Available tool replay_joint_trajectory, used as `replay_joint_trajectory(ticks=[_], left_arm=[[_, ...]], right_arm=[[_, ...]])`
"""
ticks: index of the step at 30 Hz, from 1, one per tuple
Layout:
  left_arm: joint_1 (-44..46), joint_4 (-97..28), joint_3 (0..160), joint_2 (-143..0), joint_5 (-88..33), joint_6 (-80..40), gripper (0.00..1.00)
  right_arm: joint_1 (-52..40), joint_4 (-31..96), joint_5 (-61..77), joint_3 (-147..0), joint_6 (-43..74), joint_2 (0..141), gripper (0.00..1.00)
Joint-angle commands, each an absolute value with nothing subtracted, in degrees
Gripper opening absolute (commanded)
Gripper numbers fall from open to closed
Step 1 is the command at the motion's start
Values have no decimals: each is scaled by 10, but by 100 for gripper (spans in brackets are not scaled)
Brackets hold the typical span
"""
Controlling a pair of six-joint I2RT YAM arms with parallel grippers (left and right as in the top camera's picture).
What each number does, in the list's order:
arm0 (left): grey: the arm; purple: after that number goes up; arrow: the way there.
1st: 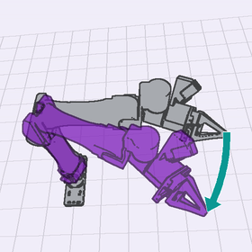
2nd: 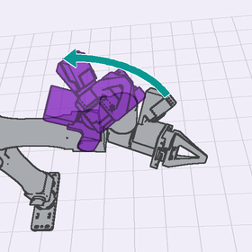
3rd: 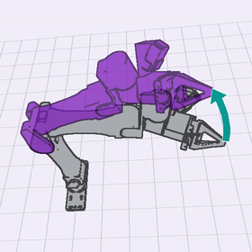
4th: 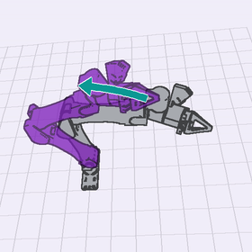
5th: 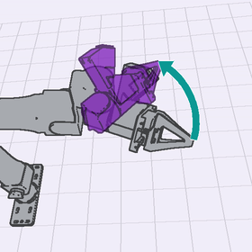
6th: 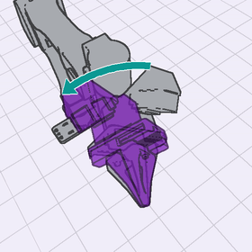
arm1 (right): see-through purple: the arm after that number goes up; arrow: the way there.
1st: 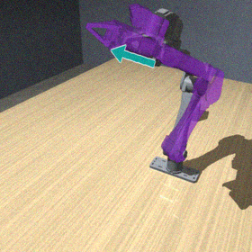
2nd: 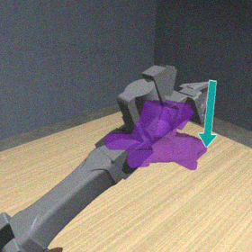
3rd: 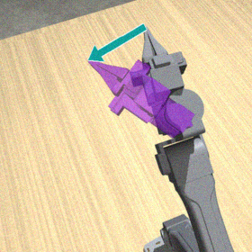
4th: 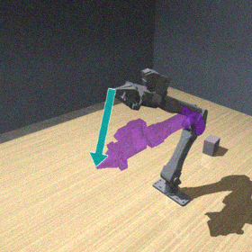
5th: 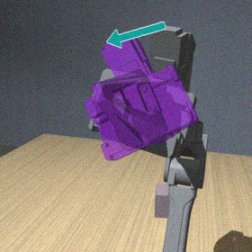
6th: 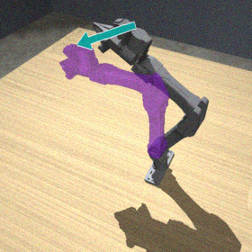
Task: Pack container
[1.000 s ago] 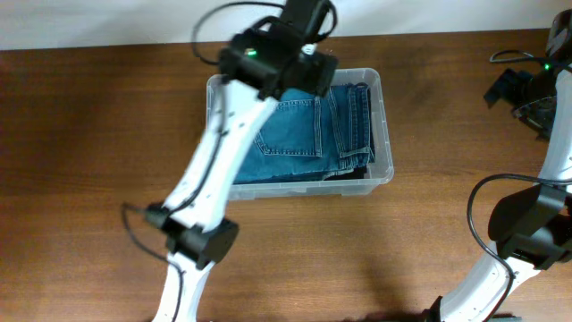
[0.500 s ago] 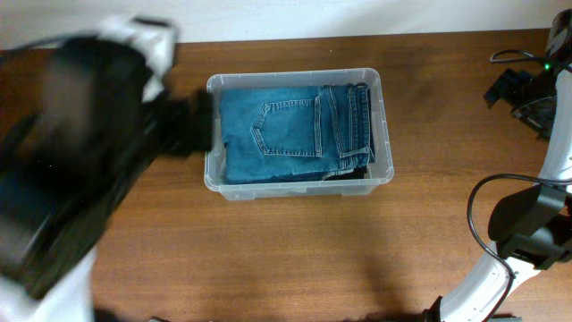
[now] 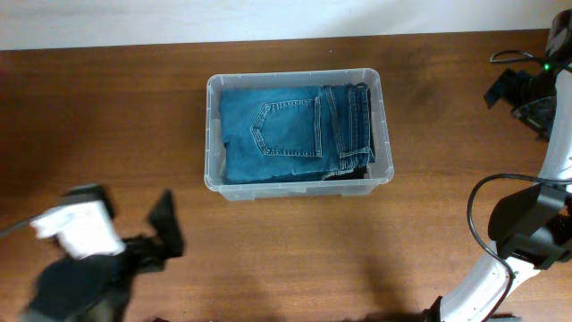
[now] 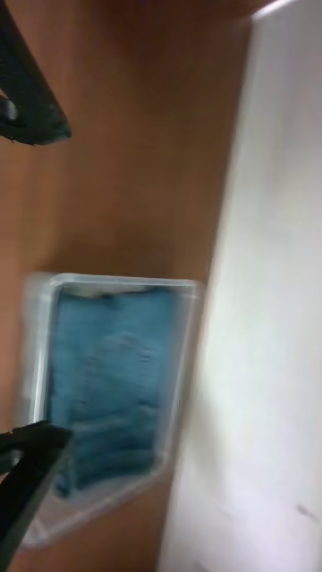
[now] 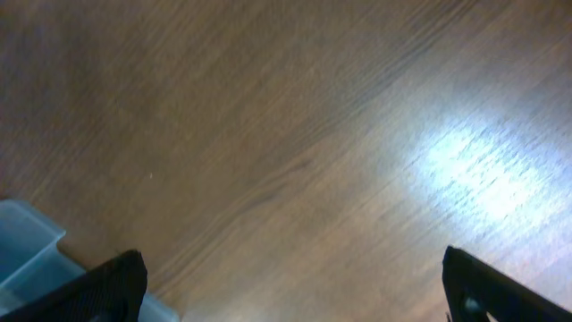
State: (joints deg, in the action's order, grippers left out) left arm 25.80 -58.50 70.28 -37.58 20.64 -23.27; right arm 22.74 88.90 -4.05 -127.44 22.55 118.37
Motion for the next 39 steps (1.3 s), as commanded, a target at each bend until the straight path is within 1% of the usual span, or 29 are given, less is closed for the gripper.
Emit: replay_joint_trajectory(ticks=[1, 6, 12, 15, 19, 21, 24, 27, 31, 35, 39], left_arm=[[259, -564, 594, -385, 190, -263, 99], [259, -562, 537, -431, 168, -262, 100], [259, -561, 536, -504, 178, -188, 99], [259, -559, 535, -545, 178, -179, 99], [258, -522, 523, -557, 177, -150, 99], [258, -475, 495, -535, 172, -114, 99], [255, -372, 409, -475, 137, -43, 99], [232, -281, 319, -402, 106, -7, 99], [176, -212, 240, -312, 54, -8, 99], [88, -143, 170, -215, -29, -7, 99], [65, -91, 131, -159, -35, -7, 99]], right_arm=[[229, 889, -48, -1273, 232, 1185, 98], [229, 889, -48, -1273, 232, 1185, 98], [229, 889, -48, -1273, 232, 1185, 98], [229, 889, -48, -1273, 232, 1185, 98], [229, 889, -48, -1273, 232, 1185, 98], [229, 889, -48, -1273, 232, 1185, 98], [229, 889, -48, -1273, 232, 1185, 98], [229, 889, -48, -1273, 232, 1185, 98], [229, 889, -48, -1273, 232, 1185, 98], [229, 889, -48, -1273, 232, 1185, 98], [229, 889, -48, -1273, 232, 1185, 98]])
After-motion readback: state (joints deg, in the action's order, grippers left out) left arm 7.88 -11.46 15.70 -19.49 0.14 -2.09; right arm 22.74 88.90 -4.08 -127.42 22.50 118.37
